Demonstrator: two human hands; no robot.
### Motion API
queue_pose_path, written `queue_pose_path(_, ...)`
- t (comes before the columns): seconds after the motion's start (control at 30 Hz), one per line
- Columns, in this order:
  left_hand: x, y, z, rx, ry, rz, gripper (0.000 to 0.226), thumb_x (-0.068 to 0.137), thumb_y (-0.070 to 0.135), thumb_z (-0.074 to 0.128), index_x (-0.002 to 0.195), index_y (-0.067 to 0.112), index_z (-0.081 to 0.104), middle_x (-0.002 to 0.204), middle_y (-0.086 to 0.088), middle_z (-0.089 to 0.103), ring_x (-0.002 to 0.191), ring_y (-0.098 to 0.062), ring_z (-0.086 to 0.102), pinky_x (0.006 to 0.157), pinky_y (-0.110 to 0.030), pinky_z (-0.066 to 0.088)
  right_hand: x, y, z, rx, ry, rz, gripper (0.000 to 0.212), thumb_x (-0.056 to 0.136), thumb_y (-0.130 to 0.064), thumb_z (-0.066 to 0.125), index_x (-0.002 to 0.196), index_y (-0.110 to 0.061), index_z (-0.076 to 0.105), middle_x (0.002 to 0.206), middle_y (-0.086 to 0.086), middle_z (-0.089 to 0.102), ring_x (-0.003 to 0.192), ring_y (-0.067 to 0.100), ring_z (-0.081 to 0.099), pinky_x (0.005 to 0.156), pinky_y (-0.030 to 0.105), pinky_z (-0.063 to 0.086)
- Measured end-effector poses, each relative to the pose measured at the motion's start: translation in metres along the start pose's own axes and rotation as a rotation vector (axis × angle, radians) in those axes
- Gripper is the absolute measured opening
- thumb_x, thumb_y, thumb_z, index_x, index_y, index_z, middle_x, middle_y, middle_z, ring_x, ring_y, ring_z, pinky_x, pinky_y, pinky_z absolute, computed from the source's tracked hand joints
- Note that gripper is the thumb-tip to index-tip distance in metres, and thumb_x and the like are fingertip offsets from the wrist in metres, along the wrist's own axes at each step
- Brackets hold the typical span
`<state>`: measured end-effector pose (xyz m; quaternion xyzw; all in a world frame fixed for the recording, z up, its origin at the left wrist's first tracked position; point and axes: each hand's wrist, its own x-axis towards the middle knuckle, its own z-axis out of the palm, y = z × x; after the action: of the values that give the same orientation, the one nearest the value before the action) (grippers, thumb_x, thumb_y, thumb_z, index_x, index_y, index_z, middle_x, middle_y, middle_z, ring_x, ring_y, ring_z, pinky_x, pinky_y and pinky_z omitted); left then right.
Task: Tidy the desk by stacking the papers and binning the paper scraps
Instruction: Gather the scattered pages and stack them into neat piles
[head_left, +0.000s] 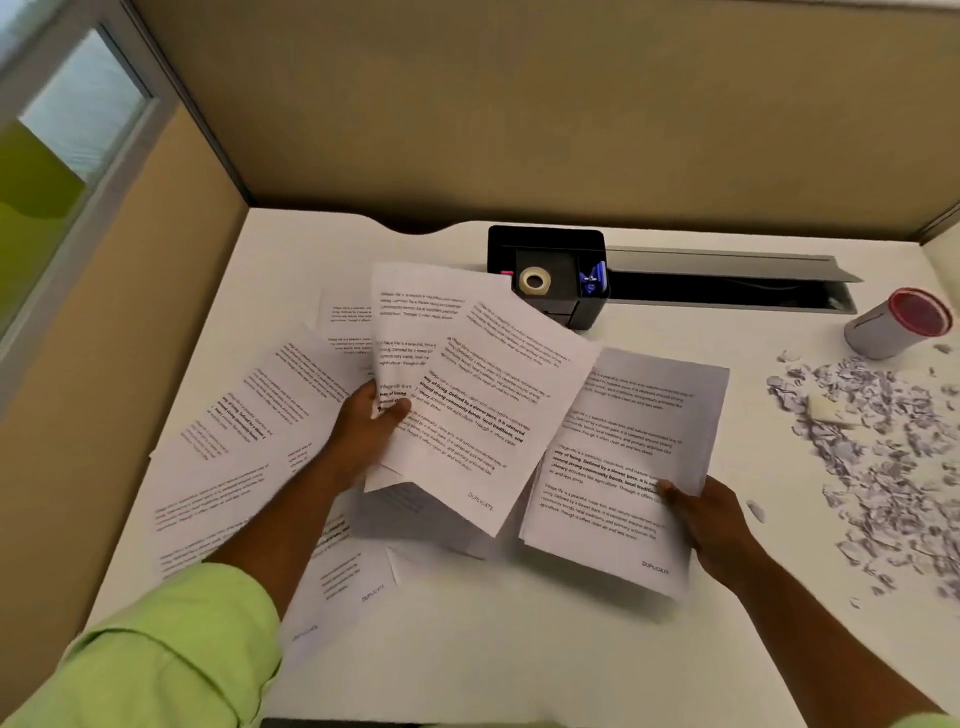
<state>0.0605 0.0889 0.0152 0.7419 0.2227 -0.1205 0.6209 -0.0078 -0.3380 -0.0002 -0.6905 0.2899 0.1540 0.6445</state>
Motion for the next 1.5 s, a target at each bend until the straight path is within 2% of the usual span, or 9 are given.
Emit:
queue_pose_path(0.1,-0.013,0.015,0.005,-0.117,-0.028,0.035,0.035,0.094,0.021,0.064,0.128,0.017,0.058,0.122,-0.001,0.068,0.108,-0.021,0.067,0.092,-0.044,0.055,-0.007,-0.01,-0.007,0.008,-0.05,-0.011,0.097,0.039,-0.061,0.097,0.117,-0.011,0.068,0.107,0.008,0.078,0.093,0.032,0.076,0.078,0.049,0.063)
queue_pose_path(0.17,-0.021,0.026,0.016,-0.16,-0.048,0.057,0.031,0.094,0.022,0.063,0.125,0.017,0.059,0.119,-0.001,0.068,0.107,-0.02,0.067,0.089,-0.038,0.057,-0.007,-0.015,-0.007,0.021,-0.067,-0.03,0.105,0.032,-0.064,0.096,0.117,-0.011,0.068,0.106,0.008,0.079,0.094,0.033,0.076,0.078,0.047,0.063)
queue_pose_path(0.43,-0.048,0.044,0.086,0.059,-0.048,0.091,0.029,0.091,0.028,0.068,0.119,0.028,0.058,0.116,0.012,0.066,0.104,-0.014,0.065,0.087,-0.033,0.055,-0.018,-0.065,0.028,0.045,-0.135,-0.168,0.024,0.092,-0.006,0.071,0.116,-0.009,0.072,0.107,0.008,0.079,0.099,0.031,0.075,0.086,0.05,0.061)
queue_pose_path(0.77,-0.061,0.058,0.094,-0.077,-0.189,0.072,0.065,0.078,0.029,0.081,0.132,0.028,0.046,0.118,0.012,0.065,0.109,-0.012,0.063,0.085,-0.032,0.056,-0.034,-0.086,0.029,0.099,-0.285,-0.12,0.035,0.092,0.01,0.057,0.113,-0.013,0.073,0.109,0.01,0.078,0.1,0.034,0.075,0.08,0.047,0.062)
queue_pose_path(0.93,-0.065,0.057,0.099,-0.153,-0.222,0.06,0.054,0.079,0.023,0.079,0.127,0.022,0.057,0.119,0.007,0.07,0.111,-0.016,0.065,0.099,-0.04,0.051,-0.036,-0.08,0.029,0.204,-0.25,-0.111,0.028,0.106,-0.019,0.047,0.125,-0.014,0.067,0.118,0.012,0.075,0.11,0.038,0.071,0.095,0.058,0.056)
queue_pose_path(1.13,-0.075,0.063,0.115,-0.166,-0.192,0.084,0.042,0.095,0.009,0.06,0.131,0.029,0.052,0.122,0.005,0.067,0.11,-0.019,0.064,0.088,-0.037,0.058,-0.038,-0.087,0.034,0.417,-0.194,-0.122,0.074,0.092,-0.072,0.033,0.134,-0.019,0.063,0.123,0.012,0.073,0.11,0.036,0.071,0.096,0.053,0.054)
queue_pose_path(1.23,-0.079,0.065,0.115,-0.131,-0.212,0.097,0.054,0.096,0.004,0.056,0.14,0.033,0.042,0.131,0.004,0.06,0.115,-0.019,0.061,0.09,-0.043,0.057,-0.04,-0.088,0.035,0.222,-0.185,-0.278,0.04,0.098,-0.038,0.063,0.131,-0.016,0.061,0.121,0.008,0.075,0.108,0.035,0.072,0.092,0.053,0.059)
queue_pose_path(1.33,-0.087,0.07,0.108,-0.147,-0.254,0.129,0.052,0.091,0.004,0.064,0.131,0.034,0.047,0.124,0.004,0.066,0.112,-0.018,0.064,0.089,-0.042,0.058,-0.035,-0.087,0.028,0.169,-0.172,-0.351,0.039,0.091,-0.007,0.072,0.129,-0.01,0.062,0.121,0.008,0.075,0.109,0.033,0.072,0.092,0.05,0.059)
queue_pose_path(1.5,-0.094,0.082,0.1,-0.258,-0.237,0.178,0.043,0.09,0.017,0.066,0.13,0.022,0.052,0.12,0.002,0.07,0.107,-0.019,0.068,0.084,-0.04,0.058,-0.037,-0.093,0.021,0.041,-0.271,-0.377,0.034,0.091,-0.006,0.071,0.125,-0.012,0.065,0.118,0.005,0.076,0.107,0.029,0.073,0.092,0.045,0.06)
